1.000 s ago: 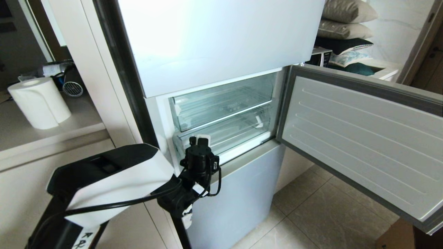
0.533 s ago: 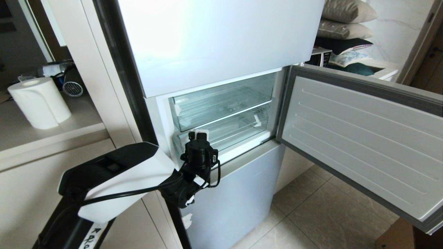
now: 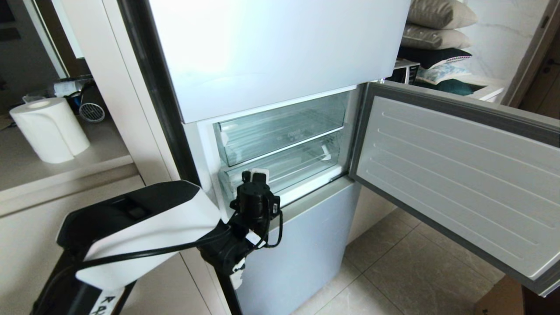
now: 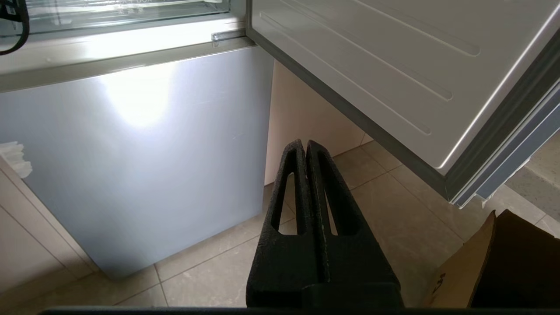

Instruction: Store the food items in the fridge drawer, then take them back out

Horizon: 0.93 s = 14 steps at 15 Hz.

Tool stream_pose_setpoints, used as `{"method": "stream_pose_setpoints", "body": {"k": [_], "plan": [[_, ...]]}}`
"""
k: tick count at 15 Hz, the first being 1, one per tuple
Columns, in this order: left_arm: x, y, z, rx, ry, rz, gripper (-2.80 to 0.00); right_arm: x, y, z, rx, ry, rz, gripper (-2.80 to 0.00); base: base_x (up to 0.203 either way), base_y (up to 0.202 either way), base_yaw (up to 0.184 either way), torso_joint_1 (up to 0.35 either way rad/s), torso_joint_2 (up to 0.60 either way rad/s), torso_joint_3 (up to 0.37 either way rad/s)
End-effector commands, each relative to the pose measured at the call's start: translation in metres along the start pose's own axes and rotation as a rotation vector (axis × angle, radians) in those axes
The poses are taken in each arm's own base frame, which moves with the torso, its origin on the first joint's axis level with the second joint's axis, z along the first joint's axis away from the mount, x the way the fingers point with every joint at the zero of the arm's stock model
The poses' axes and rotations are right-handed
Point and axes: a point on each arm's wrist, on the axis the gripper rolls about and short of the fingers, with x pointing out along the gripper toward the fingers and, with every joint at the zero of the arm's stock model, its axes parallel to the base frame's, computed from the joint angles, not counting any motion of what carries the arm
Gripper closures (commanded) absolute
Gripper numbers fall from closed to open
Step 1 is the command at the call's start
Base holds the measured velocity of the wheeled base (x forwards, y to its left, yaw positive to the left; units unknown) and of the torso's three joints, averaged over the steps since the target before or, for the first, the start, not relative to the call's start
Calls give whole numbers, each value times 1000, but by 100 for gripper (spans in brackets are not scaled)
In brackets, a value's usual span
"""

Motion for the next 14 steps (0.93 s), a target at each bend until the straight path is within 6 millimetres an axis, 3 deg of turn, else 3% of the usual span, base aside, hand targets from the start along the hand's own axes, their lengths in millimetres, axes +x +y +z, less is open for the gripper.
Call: {"method": "stream_pose_setpoints", "body": {"k": [1,4,7,10,12,14], "plan": [[-34,0,28,-16,-32,-46,0,0,0,0,-1,-1,0,0,0,0,0,0,0,0],[-78,13,60,-36,-66,-97,0,0,0,0,-1,-1,1,0,0,0,0,0,0,0],[-123,46,100,-107,-135,-113,0,0,0,0,-1,-1,1,0,0,0,0,0,0,0],[-163,108,135,-201,-229,-48,0,0,0,0,-1,-1,1,0,0,0,0,0,0,0],[-191,158,137,-226,-266,37,0,0,0,0,-1,-1,1,0,0,0,0,0,0,0],[-222,200,127,-232,-295,107,0,0,0,0,-1,-1,1,0,0,0,0,0,0,0]]}}
